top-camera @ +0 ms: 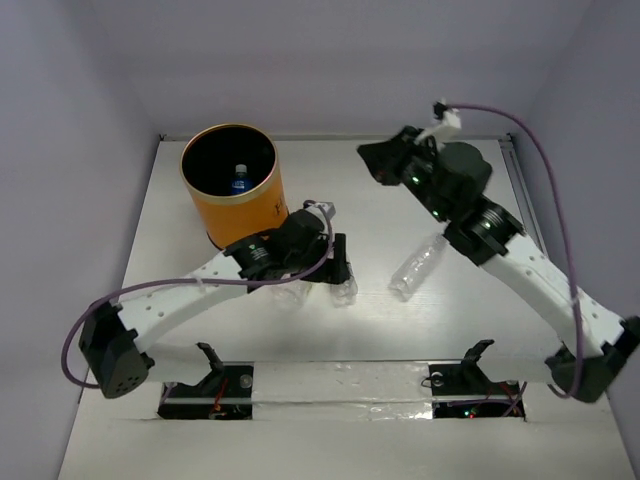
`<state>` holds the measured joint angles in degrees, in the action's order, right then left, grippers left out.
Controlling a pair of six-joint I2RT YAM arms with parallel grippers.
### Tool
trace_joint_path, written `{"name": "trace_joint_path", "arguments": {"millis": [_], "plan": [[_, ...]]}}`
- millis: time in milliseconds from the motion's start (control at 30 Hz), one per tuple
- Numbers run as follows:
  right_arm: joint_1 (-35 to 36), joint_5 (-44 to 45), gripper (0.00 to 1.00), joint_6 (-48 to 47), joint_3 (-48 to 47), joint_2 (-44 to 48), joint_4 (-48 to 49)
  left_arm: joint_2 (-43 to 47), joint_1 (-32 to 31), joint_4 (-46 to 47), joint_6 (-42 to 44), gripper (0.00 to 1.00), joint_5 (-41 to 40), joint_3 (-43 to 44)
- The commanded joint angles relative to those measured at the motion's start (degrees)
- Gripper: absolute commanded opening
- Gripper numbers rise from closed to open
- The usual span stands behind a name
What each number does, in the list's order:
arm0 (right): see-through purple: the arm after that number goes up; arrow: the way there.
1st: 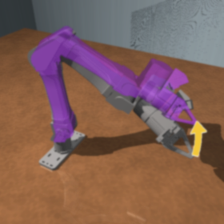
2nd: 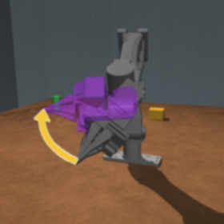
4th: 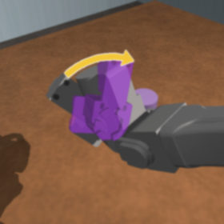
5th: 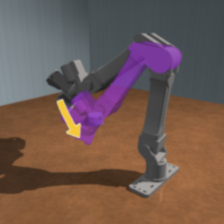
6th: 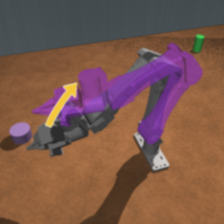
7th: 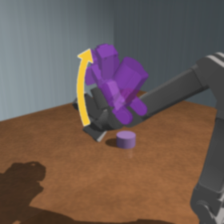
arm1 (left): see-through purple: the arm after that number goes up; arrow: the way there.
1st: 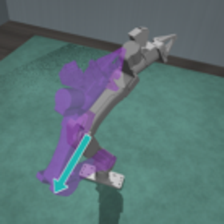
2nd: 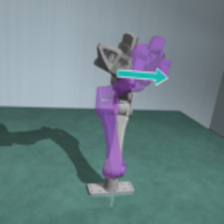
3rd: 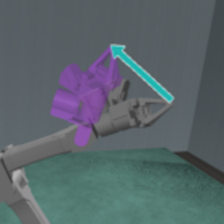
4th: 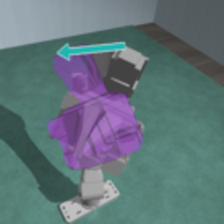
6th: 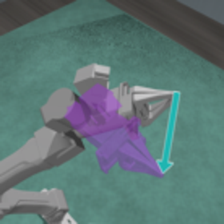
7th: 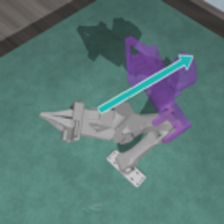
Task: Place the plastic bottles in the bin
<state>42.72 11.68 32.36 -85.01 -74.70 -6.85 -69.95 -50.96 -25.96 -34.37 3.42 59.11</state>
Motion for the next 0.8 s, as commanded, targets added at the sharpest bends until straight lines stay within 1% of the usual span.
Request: {"name": "trace_joint_path", "arguments": {"millis": [0,33,67,100,167,200,267,333,400,467,533,700,767], "plan": [[-5.00,1.50,0.17,5.95,12.80,9.36,-7.36,-5.27,-3.35,0.73,-2.36,0.70,-2.89,4.34],[-6.67,1.50,0.19,7.01,15.38,12.26,-8.43,-7.98,-3.88,0.64,-2.98,0.71,-6.03,4.78],[-7.38,1.50,0.22,7.36,17.75,18.12,-9.22,-9.40,-4.84,0.56,-4.29,0.71,-6.84,5.65],[-7.39,1.33,0.28,7.45,21.69,20.88,-11.06,-10.72,-4.85,0.38,-5.00,0.71,-7.81,6.10],[-8.09,0.80,0.39,7.28,24.44,27.46,-13.18,-14.32,-5.99,-0.23,-6.75,0.71,-9.74,8.11],[-8.09,0.19,0.46,7.02,25.41,29.06,-15.10,-15.73,-5.99,-0.41,-7.28,0.72,-10.27,9.17],[-8.09,-2.79,0.52,6.14,27.70,32.40,-17.05,-19.59,-7.39,-2.42,-7.99,0.76,-13.16,12.58],[-8.09,-4.12,0.58,6.14,29.89,34.17,-19.68,-23.45,-7.40,-4.10,-9.22,0.78,-16.50,14.79],[-8.09,-5.09,0.64,6.57,31.48,37.23,-21.35,-25.66,-7.40,-5.24,-10.01,0.78,-18.00,16.73],[-8.09,-5.88,0.67,6.93,33.15,39.18,-22.41,-28.65,-7.40,-6.12,-10.36,0.78,-19.94,17.87],[-8.09,-7.37,0.68,6.75,33.68,41.73,-24.43,-31.45,-7.40,-7.79,-10.89,0.78,-21.17,19.63],[-8.09,-13.07,0.68,6.31,35.18,46.21,-28.12,-33.67,-7.40,-9.81,-12.30,0.78,-22.05,21.48],[-8.09,-13.26,0.70,6.14,35.53,47.70,-28.92,-33.84,-7.40,-10.17,-12.91,0.78,-22.49,21.48]]}}
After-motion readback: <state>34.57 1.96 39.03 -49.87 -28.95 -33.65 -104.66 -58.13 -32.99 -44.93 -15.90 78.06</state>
